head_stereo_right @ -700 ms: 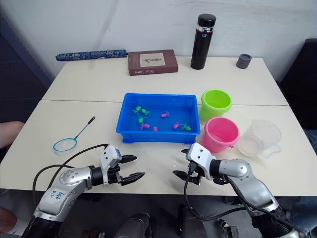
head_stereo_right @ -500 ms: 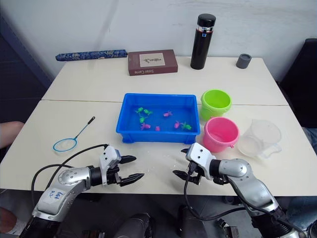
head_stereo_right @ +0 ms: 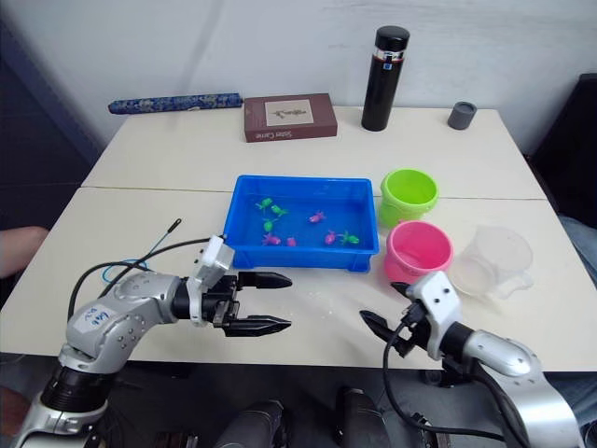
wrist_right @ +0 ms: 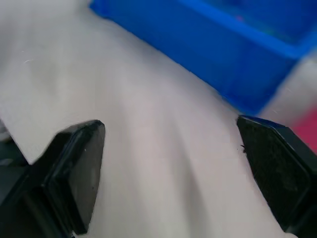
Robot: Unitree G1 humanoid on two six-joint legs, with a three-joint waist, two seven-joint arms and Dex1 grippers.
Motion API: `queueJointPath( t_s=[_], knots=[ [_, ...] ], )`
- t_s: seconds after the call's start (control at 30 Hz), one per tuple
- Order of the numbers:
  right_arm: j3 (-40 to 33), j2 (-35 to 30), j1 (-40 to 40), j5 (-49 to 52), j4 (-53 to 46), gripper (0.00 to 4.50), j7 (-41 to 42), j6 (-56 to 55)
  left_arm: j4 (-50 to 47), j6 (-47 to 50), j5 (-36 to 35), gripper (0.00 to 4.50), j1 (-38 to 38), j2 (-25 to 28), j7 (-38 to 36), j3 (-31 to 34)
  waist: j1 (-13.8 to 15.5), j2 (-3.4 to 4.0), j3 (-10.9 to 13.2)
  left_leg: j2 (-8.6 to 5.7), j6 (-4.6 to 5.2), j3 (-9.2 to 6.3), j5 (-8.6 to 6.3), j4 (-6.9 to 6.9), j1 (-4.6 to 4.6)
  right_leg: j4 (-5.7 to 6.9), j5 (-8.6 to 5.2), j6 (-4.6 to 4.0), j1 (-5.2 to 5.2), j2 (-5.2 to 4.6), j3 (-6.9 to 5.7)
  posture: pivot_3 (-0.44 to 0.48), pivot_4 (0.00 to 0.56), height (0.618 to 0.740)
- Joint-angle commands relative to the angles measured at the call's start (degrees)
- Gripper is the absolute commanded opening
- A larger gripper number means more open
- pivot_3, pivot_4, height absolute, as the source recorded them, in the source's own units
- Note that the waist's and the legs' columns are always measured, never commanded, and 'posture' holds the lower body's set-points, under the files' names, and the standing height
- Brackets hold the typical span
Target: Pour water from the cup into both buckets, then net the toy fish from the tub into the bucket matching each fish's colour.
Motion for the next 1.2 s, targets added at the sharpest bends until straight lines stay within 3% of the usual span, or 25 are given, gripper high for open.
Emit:
queueJointPath(
  t_s=[0.03,0.2,0.37,0.63,0.97,1.07,1.13,1.2],
  knots=[
    [-15.32,4.83,10.14,6.73,-10.72,4.5,-7.43,5.36,1.26,0.07,-2.82,4.43,-7.44,-0.97,-4.35,-1.38,0.15,0.01,-0.01,-0.01,0.0,0.02,0.0,0.0,0.01,-0.01,0.0,0.0,0.01,0.0,0.03,0.0,0.15,0.74],
    [-24.57,8.93,13.0,9.85,-13.19,4.5,-15.28,9.0,3.33,1.09,-4.32,4.43,-12.99,-3.64,-4.73,-1.72,-0.13,0.07,-0.04,-0.01,0.01,0.07,0.0,0.0,0.05,0.01,0.0,0.01,0.03,0.01,0.07,0.0,0.15,0.74],
    [-31.0,11.86,6.66,5.31,-4.42,4.5,-28.55,12.01,4.38,0.39,-4.01,4.43,-16.17,-5.75,-3.79,-1.87,-0.32,0.07,-0.04,0.0,-0.04,0.06,0.02,-0.06,0.07,0.02,0.0,0.0,0.02,0.03,0.07,0.0,0.15,0.74],
    [-30.32,10.37,-4.19,0.87,9.27,4.5,-35.23,10.05,3.32,1.65,-4.4,4.43,-17.06,-6.57,-0.86,-0.61,-0.51,0.19,-0.08,-0.01,-0.11,0.1,0.11,-0.19,0.11,0.06,-0.02,-0.04,-0.02,0.04,0.1,0.0,0.15,0.74],
    [-27.16,9.43,-9.59,-4.32,17.62,4.5,-37.76,4.59,1.56,2.71,-4.94,4.43,-16.83,-5.71,1.21,0.41,-0.49,0.25,-0.1,-0.03,-0.12,0.1,0.24,-0.25,0.13,0.13,-0.03,-0.05,-0.02,0.03,0.11,0.0,0.15,0.74],
    [-26.46,9.47,-10.54,-4.72,19.22,3.63,-37.91,3.54,1.46,2.3,-4.32,4.5,-16.88,-5.27,1.45,0.34,-0.53,0.25,-0.1,-0.03,-0.12,0.1,0.24,-0.25,0.13,0.13,-0.03,-0.05,-0.02,0.03,0.11,0.0,0.15,0.74],
    [-25.85,9.3,-11.25,-5.15,20.63,2.79,-37.69,2.63,1.2,2.48,-4.61,4.5,-17.01,-5.35,1.97,0.52,-0.57,0.26,-0.1,-0.03,-0.13,0.1,0.25,-0.25,0.13,0.14,-0.03,-0.05,-0.02,0.03,0.11,0.0,0.15,0.74],
    [-25.3,9.21,-11.82,-5.6,21.86,2.79,-37.6,1.59,0.89,2.59,-4.89,4.5,-16.89,-5.28,2.3,0.75,-0.55,0.26,-0.1,-0.03,-0.13,0.1,0.25,-0.25,0.13,0.14,-0.03,-0.05,-0.02,0.03,0.11,0.0,0.15,0.74]
  ],
)
